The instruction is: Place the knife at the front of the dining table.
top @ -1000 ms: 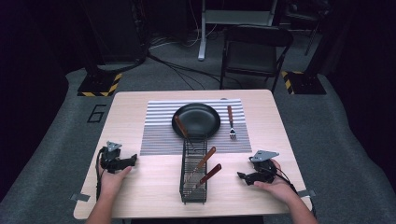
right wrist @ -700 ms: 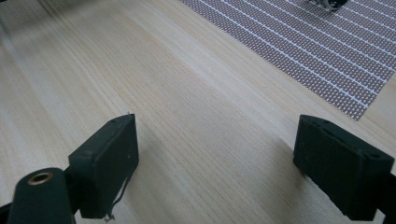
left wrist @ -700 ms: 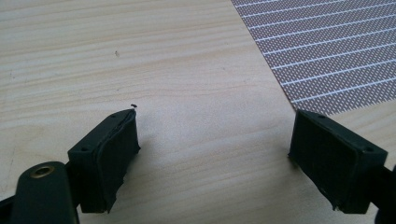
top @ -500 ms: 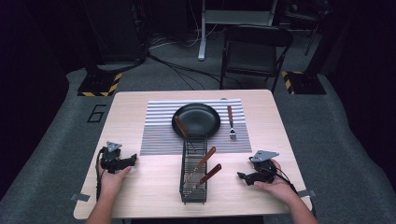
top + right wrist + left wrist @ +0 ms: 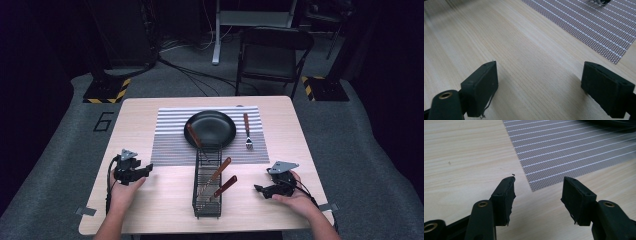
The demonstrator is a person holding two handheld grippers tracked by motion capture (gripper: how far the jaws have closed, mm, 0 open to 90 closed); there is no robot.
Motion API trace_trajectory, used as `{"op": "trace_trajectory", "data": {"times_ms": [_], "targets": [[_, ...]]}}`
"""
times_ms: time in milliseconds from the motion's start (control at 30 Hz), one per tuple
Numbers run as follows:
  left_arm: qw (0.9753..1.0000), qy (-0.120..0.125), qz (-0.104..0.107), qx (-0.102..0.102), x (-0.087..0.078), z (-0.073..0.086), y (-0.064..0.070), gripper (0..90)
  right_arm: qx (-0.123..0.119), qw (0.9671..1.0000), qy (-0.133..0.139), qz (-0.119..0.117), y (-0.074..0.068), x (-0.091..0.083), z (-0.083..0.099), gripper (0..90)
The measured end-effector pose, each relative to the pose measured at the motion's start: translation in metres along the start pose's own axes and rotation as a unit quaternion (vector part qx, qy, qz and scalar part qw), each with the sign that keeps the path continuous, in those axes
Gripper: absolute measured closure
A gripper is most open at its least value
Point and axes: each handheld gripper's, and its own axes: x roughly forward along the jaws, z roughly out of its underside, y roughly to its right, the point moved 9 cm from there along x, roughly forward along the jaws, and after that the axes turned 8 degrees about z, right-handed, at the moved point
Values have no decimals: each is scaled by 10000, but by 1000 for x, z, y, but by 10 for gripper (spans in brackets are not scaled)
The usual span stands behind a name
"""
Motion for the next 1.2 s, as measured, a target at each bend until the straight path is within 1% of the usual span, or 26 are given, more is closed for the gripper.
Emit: {"op": "trace_trajectory", "data": {"times_ms": [33,100,133,167,233,267,300,433,533,600,633,800,833,867,1000,1033,1067,1100,1167,1200], "targets": [[10000,37,2,2,0,-2,2,439,0,10000,-1,1,0,0,0,132],[10000,7,70,24,-2,-6,8,459,2,10000,0,1,0,0,0,132],[10000,7,70,24,-2,-6,8,461,2,10000,0,1,0,0,0,132],[9999,-23,98,32,-3,-8,10,461,0,10000,-1,0,0,0,0,132],[9998,-4,168,55,-3,-12,15,474,2,10000,0,2,0,0,0,132],[9998,23,167,75,-3,-13,16,477,0,10000,-1,1,0,0,0,132],[9998,-23,188,96,-4,-14,18,478,1,10000,-1,1,0,0,0,132],[9996,-8,251,143,-6,-21,26,503,0,10000,-1,0,0,0,0,132],[9991,-47,389,142,-7,-26,34,512,0,10000,-1,2,0,0,0,132],[9989,9,427,171,-7,-31,40,515,0,10000,0,2,0,0,0,132],[9987,-16,470,192,-7,-33,43,515,0,10000,-1,1,0,0,0,132],[9979,49,586,278,-7,-45,57,515,1,10000,0,1,0,0,0,132],[9977,42,609,291,-7,-50,62,521,1,10000,0,0,0,0,0,132],[9977,42,609,291,-7,-50,62,522,1,10000,0,0,0,0,0,132],[9969,8,700,361,-6,-58,72,533,-1,10000,0,1,0,0,0,132],[9962,-7,747,438,-6,-62,77,538,-43,10000,-6,-5,1,0,0,132],[9962,-7,747,438,-6,-62,77,539,-43,10000,-6,-5,1,0,0,132],[9962,36,757,429,-5,-65,80,539,-39,10000,-4,-3,1,0,0,132],[9955,1,818,477,-5,-69,85,541,-23,10000,-8,-5,0,0,0,132],[9952,23,838,495,-4,-71,87,543,-23,10000,-8,-4,0,0,0,132]]}}
